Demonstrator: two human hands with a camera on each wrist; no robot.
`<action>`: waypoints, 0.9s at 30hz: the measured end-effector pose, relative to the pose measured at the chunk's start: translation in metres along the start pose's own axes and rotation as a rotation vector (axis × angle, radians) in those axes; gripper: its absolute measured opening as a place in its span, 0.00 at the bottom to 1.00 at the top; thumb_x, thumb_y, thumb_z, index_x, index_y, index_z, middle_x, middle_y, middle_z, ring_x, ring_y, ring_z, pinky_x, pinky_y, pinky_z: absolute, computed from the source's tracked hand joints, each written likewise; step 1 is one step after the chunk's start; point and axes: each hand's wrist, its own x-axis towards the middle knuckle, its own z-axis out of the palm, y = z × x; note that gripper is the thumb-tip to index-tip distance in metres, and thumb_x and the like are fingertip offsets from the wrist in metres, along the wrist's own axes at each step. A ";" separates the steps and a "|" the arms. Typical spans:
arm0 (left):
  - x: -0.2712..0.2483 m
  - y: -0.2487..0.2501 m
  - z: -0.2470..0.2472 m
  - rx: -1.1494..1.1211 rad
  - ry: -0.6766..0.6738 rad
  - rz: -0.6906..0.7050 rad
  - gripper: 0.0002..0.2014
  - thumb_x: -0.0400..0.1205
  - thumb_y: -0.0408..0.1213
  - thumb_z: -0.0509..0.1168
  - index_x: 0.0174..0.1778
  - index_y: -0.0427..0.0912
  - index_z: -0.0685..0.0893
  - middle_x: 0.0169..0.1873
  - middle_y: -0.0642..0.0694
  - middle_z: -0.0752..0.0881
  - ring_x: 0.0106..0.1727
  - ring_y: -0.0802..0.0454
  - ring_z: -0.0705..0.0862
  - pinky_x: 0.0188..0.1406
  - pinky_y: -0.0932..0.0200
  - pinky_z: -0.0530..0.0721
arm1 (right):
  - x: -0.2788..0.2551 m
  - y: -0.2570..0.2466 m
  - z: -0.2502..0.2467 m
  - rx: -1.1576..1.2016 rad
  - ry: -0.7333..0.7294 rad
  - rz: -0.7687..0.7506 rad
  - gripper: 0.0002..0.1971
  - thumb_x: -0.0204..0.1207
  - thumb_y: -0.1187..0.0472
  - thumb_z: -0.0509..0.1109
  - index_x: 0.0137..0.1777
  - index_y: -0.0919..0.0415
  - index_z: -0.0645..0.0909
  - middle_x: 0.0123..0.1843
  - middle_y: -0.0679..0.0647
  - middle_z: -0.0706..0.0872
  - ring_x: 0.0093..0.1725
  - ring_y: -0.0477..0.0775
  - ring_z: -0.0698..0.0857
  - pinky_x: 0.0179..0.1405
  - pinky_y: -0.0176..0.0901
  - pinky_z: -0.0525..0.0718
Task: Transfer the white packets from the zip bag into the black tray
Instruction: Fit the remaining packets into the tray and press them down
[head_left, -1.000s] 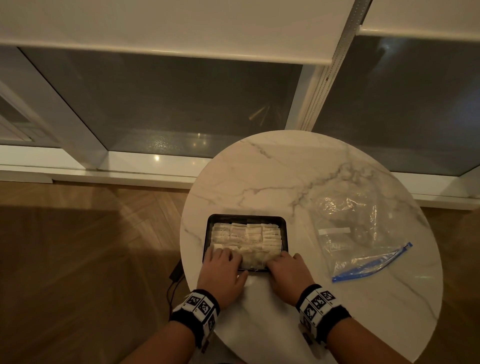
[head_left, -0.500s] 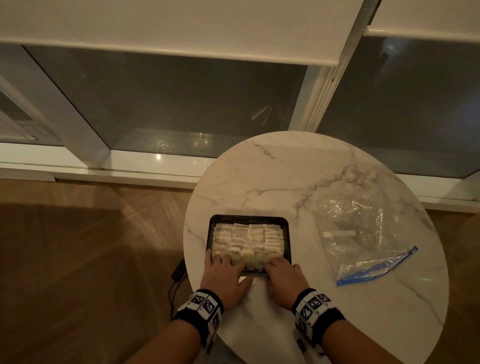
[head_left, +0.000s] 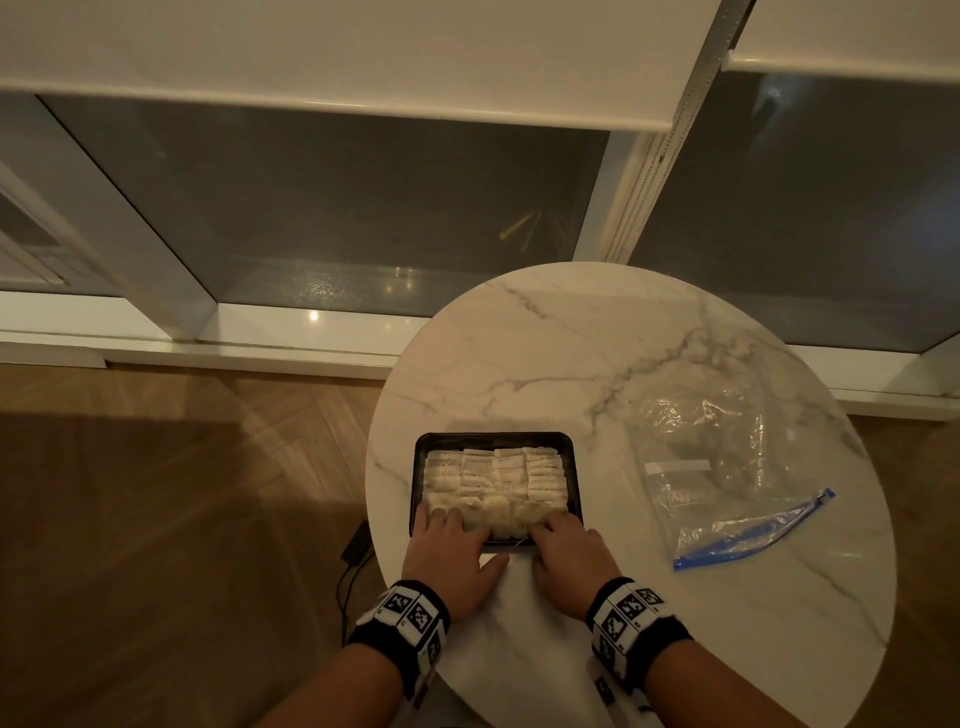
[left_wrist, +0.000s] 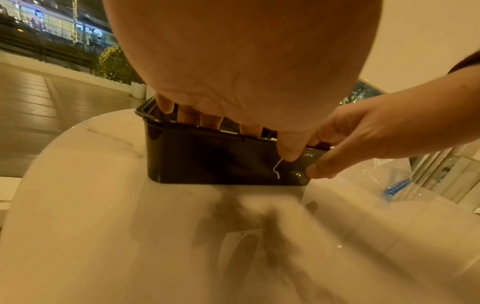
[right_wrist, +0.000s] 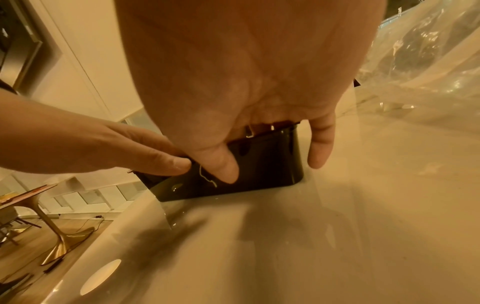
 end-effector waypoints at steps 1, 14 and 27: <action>0.000 0.000 0.000 -0.005 0.006 -0.001 0.29 0.81 0.69 0.45 0.66 0.58 0.80 0.63 0.43 0.83 0.69 0.41 0.76 0.83 0.35 0.47 | 0.000 0.001 0.000 -0.004 0.015 0.007 0.18 0.81 0.56 0.58 0.70 0.53 0.75 0.70 0.54 0.76 0.72 0.58 0.72 0.67 0.54 0.75; 0.001 -0.002 0.008 -0.009 0.011 -0.019 0.25 0.87 0.59 0.44 0.72 0.56 0.76 0.66 0.41 0.82 0.72 0.41 0.76 0.85 0.36 0.40 | 0.000 0.005 0.002 0.036 0.009 -0.018 0.17 0.81 0.57 0.58 0.68 0.56 0.76 0.68 0.56 0.77 0.69 0.58 0.74 0.64 0.51 0.77; 0.004 0.007 0.008 -0.005 0.073 0.005 0.20 0.88 0.57 0.47 0.70 0.58 0.76 0.64 0.44 0.82 0.70 0.41 0.77 0.82 0.32 0.50 | 0.002 0.003 0.000 0.049 -0.051 -0.028 0.20 0.81 0.54 0.58 0.72 0.51 0.75 0.71 0.54 0.76 0.71 0.58 0.72 0.66 0.52 0.78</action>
